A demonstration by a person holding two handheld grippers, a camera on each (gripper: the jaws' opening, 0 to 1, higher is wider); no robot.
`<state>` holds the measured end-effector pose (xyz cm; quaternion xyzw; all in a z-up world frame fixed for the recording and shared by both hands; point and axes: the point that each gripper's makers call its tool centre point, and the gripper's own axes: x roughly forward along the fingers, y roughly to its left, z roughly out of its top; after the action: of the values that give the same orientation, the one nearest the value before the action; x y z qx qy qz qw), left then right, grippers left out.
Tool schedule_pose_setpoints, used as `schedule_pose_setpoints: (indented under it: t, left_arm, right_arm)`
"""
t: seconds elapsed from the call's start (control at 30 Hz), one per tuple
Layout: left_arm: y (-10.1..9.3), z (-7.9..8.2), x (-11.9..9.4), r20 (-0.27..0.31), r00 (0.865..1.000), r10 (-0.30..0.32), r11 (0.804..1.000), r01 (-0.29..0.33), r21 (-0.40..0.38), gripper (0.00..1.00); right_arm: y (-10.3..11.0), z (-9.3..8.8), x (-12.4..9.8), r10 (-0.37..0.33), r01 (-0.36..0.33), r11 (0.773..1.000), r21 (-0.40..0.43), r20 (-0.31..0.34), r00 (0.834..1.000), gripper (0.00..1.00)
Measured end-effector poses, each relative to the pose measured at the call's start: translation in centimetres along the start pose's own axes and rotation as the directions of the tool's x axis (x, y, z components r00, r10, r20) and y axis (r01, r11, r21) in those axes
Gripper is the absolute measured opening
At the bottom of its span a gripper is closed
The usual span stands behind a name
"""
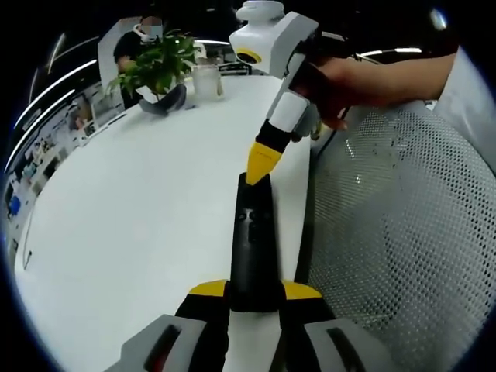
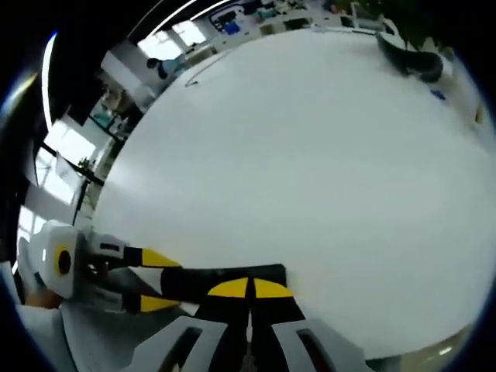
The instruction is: Press the specified remote control buttons in sequence, fully releasing each button before pressing the next.
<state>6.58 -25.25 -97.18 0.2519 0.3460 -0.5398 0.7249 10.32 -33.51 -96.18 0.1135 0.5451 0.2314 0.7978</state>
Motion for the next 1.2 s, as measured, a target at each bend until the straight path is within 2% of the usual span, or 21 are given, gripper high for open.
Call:
schedule_pose_setpoints:
  t: [0.17, 0.33, 0.4, 0.67, 0.87, 1.0, 1.2]
  left_arm:
    - [0.04, 0.0, 0.04, 0.002, 1.0, 0.003, 1.0, -0.003, 0.003, 0.24]
    - [0.05, 0.02, 0.01, 0.005, 1.0, 0.004, 1.0, -0.004, 0.0, 0.24]
    - [0.05, 0.02, 0.01, 0.005, 1.0, 0.005, 1.0, -0.005, 0.0, 0.24]
    - [0.0, 0.04, -0.01, 0.007, 1.0, 0.005, 1.0, -0.005, 0.002, 0.24]
    - [0.02, 0.07, 0.0, 0.011, 1.0, 0.003, 1.0, -0.003, 0.003, 0.24]
    - [0.04, 0.12, 0.03, 0.013, 1.0, 0.003, 1.0, -0.003, 0.003, 0.24]
    - [0.04, 0.16, 0.1, 0.016, 1.0, 0.003, 1.0, -0.003, 0.002, 0.24]
  right_arm:
    - [0.25, -0.06, 0.06, -0.017, 0.015, 0.996, -0.085, -0.023, 1.0, 0.0]
    - [0.99, -0.27, 0.14, 0.008, -0.011, 0.995, -0.097, -0.032, 0.999, 0.0]
    - [0.6, -0.42, 0.34, -0.019, 0.015, 0.993, -0.118, -0.036, 0.999, 0.0]
    - [0.88, -0.36, 0.26, -0.017, 0.013, 0.991, -0.134, -0.026, 1.0, 0.0]
    - [0.97, -0.41, 0.43, -0.064, 0.057, 0.969, -0.24, -0.019, 0.998, 0.0]
    - [0.96, -0.35, 0.48, -0.091, 0.082, 0.962, -0.259, -0.022, 0.996, 0.0]
    - [0.74, -0.25, 0.43, -0.087, 0.079, 0.962, -0.26, -0.018, 0.996, 0.0]
